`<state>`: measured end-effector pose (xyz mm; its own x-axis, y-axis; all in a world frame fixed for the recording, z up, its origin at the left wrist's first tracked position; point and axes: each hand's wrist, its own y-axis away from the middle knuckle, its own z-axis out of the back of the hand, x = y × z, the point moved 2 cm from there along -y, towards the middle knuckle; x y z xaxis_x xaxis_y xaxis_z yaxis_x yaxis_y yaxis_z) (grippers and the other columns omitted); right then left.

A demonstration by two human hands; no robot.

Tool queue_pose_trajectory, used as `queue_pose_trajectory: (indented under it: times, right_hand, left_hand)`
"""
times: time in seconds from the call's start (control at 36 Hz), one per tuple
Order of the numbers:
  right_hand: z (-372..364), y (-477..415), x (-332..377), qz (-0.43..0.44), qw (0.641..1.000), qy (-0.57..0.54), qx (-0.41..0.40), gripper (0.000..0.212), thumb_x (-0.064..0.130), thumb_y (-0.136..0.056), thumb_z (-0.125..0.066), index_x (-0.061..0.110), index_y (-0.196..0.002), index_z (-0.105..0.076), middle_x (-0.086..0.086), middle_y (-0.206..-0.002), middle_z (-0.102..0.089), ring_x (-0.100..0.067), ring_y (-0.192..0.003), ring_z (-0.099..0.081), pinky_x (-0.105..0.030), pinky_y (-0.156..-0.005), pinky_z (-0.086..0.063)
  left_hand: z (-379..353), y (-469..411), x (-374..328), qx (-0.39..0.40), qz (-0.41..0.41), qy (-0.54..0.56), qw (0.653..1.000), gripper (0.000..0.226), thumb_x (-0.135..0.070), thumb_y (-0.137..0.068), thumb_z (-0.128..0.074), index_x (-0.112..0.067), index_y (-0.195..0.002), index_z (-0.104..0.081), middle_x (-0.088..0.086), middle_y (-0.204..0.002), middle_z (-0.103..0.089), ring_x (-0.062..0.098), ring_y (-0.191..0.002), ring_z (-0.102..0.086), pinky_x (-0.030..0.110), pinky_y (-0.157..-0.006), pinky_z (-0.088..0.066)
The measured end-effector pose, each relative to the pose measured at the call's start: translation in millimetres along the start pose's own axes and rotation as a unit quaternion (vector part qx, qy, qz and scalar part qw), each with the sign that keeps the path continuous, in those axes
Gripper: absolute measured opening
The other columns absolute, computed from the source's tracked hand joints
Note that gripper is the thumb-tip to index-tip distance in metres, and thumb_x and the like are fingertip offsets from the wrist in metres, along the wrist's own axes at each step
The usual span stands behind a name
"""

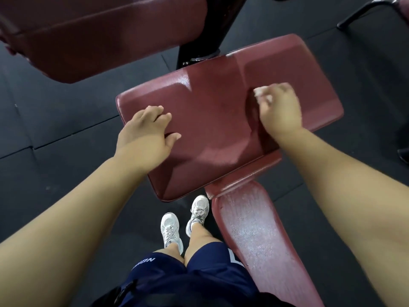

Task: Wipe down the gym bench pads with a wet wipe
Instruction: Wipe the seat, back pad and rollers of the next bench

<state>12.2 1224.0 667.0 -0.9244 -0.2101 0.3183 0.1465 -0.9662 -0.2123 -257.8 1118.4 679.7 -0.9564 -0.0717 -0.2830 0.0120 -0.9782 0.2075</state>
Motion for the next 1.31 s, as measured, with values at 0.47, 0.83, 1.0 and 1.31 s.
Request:
queue_pose_trajectory:
  times: [0.47, 0.83, 1.0, 1.31]
  right_hand:
    - [-26.9, -77.8, 17.7, 0.022, 0.997, -0.053, 0.046, 0.018, 0.022, -0.091, -0.048, 0.014, -0.100, -0.061, -0.007, -0.099, -0.057, -0.020, -0.084, -0.053, -0.033, -0.084, -0.042]
    - [-37.5, -58.6, 75.2, 0.392, 0.898, -0.092, 0.177, 0.040, 0.014, -0.088, -0.035, 0.014, -0.114, -0.065, -0.012, -0.107, -0.061, -0.028, -0.096, -0.054, -0.031, -0.086, -0.041]
    - [-29.9, -120.7, -16.1, -0.055, 0.998, 0.012, 0.031, 0.038, 0.010, -0.082, -0.032, 0.006, -0.104, -0.063, -0.011, -0.100, -0.044, -0.030, -0.095, -0.050, -0.031, -0.090, -0.041]
    - [-15.8, -75.8, -16.4, 0.238, 0.966, -0.025, 0.095, 0.036, 0.020, -0.091, -0.040, 0.011, -0.114, -0.066, -0.015, -0.100, -0.062, -0.034, -0.086, -0.058, -0.037, -0.084, -0.050]
  left_hand:
    - [2.5, -5.8, -6.5, -0.005, 0.043, -0.007, 0.999, 0.047, -0.045, -0.093, -0.048, -0.024, -0.135, -0.050, -0.006, -0.143, -0.042, 0.022, -0.123, -0.043, 0.033, -0.098, -0.038]
    - [7.0, -16.6, -14.9, -0.014, 0.062, -0.058, 0.996, 0.039, -0.048, -0.091, -0.049, -0.020, -0.117, -0.058, -0.002, -0.119, -0.052, 0.024, -0.103, -0.049, 0.030, -0.079, -0.038]
    - [9.4, -29.6, -21.9, 0.016, 0.062, -0.078, 0.995, 0.043, -0.052, -0.090, -0.048, -0.018, -0.115, -0.056, 0.002, -0.119, -0.048, 0.026, -0.107, -0.042, 0.037, -0.090, -0.040]
    - [-9.1, -39.9, -51.3, 0.032, -0.029, 0.008, 0.999, 0.054, -0.041, -0.094, -0.048, -0.018, -0.142, -0.040, -0.002, -0.153, -0.030, 0.020, -0.142, -0.023, 0.030, -0.115, -0.016]
